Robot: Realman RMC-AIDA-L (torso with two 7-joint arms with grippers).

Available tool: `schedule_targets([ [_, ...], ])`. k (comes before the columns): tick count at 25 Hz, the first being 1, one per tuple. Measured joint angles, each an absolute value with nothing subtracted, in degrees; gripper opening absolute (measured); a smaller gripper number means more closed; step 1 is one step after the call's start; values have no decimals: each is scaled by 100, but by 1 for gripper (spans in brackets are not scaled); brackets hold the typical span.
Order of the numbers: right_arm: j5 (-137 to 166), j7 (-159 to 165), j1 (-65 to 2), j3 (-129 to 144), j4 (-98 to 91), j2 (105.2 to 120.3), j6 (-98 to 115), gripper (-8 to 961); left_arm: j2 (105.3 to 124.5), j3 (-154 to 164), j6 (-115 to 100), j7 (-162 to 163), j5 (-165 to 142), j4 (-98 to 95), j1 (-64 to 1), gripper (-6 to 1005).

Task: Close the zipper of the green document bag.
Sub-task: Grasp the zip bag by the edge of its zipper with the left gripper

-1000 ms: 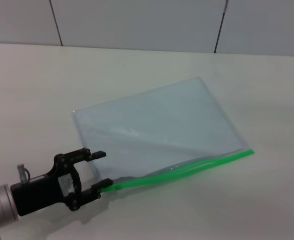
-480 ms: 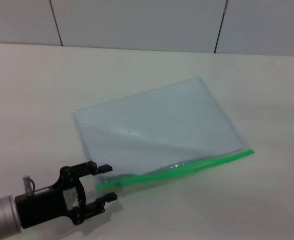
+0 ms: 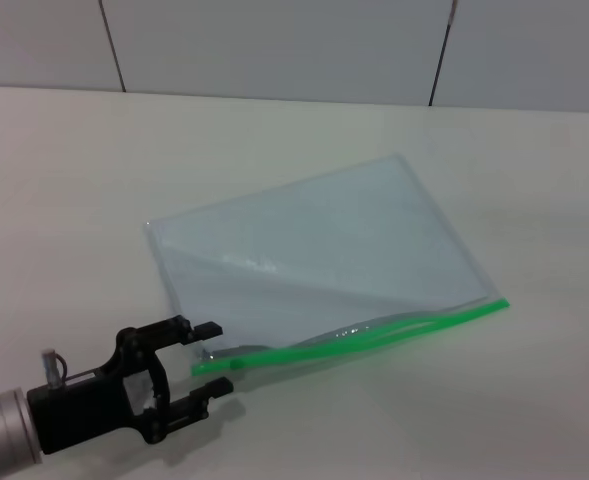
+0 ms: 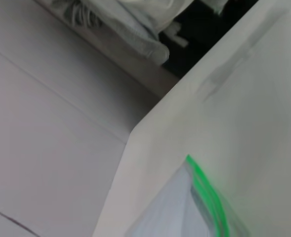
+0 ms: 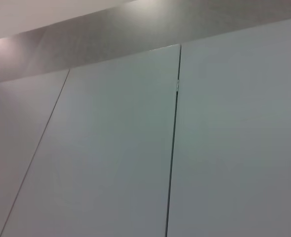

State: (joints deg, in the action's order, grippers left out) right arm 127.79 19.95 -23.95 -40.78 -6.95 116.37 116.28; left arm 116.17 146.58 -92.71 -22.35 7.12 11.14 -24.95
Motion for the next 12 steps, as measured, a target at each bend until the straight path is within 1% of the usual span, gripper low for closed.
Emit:
schedule_targets([
  [12, 12779, 1989, -2398, -4078, -694, 11645, 11628, 812, 11612, 14436, -8870, -2243, 797, 1136, -2673, 616],
])
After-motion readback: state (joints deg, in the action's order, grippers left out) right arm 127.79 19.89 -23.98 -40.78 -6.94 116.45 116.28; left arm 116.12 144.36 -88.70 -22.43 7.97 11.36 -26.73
